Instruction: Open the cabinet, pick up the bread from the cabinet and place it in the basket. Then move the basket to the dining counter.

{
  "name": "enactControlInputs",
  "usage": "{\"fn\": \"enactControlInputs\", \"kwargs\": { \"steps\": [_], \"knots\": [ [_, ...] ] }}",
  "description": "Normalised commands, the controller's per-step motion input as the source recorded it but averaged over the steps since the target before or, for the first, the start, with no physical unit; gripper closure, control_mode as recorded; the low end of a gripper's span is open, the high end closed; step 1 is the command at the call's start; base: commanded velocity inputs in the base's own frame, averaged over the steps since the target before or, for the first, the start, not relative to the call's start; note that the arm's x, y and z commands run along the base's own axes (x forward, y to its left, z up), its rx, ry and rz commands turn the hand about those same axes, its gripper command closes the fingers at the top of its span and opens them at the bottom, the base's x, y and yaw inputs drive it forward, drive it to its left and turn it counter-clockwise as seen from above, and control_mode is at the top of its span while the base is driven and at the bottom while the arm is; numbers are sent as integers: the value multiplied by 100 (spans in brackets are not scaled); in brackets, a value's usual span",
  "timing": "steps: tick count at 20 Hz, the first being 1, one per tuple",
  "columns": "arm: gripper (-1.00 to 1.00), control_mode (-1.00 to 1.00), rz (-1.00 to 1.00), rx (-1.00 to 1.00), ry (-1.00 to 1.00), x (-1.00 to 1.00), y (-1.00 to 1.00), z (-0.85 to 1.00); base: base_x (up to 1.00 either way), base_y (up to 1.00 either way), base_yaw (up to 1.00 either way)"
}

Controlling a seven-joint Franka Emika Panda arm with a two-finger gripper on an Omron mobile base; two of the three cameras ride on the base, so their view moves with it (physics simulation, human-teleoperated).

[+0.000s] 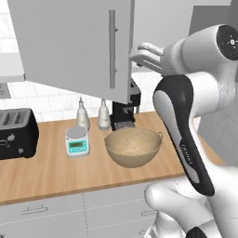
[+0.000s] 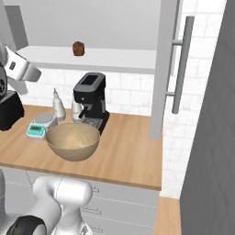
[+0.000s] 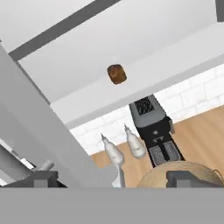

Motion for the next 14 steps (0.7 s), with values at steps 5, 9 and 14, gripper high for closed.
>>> {"fn": "enactControlInputs", "kwargs": {
  "steps": [5, 9, 14],
  "knots": [
    [-100, -100, 0, 38, 21, 20, -40, 8, 0, 0, 0],
    [-100, -100, 0, 39, 20, 45, -11, 0, 0, 0, 0],
    [-100, -100, 0, 29, 20, 77, 0, 2, 0, 0, 0]
  ]
}}
